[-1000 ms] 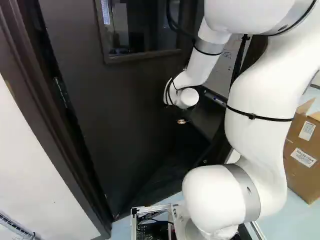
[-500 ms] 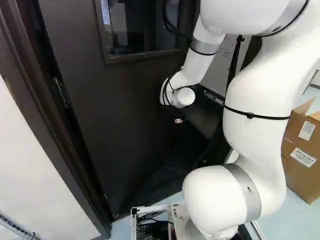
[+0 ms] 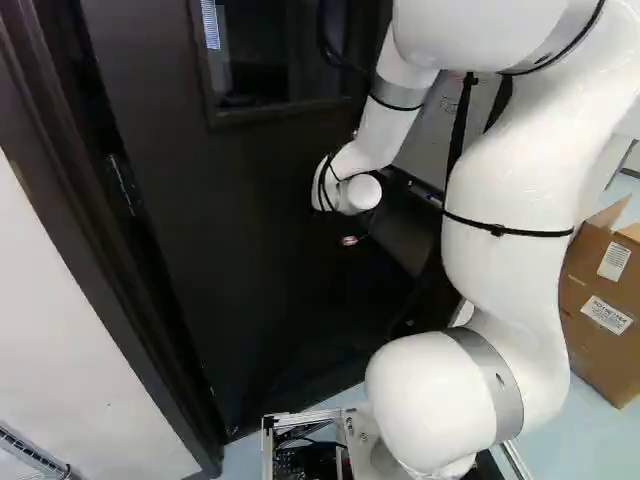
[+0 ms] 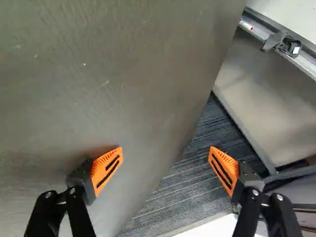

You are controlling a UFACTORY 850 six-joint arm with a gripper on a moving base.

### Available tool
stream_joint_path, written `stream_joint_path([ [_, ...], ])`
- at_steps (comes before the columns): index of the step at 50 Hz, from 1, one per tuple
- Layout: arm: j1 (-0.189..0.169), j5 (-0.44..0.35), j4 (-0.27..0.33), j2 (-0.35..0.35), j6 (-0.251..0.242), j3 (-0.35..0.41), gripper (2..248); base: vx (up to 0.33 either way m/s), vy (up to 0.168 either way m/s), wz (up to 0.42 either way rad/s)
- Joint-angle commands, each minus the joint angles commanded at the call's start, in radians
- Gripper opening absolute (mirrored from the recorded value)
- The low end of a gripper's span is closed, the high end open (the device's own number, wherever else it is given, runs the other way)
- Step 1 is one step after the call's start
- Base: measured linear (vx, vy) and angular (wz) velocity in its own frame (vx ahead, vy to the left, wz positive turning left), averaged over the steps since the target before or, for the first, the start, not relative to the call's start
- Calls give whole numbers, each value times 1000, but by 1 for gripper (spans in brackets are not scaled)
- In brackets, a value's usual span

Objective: Open the door and move inside

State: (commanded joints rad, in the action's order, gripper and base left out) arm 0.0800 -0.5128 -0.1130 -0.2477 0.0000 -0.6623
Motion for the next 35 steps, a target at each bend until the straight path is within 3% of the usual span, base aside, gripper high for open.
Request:
stream_joint_path([
  [35, 71, 0, 34, -33, 0, -39, 247, 0, 0, 0],
])
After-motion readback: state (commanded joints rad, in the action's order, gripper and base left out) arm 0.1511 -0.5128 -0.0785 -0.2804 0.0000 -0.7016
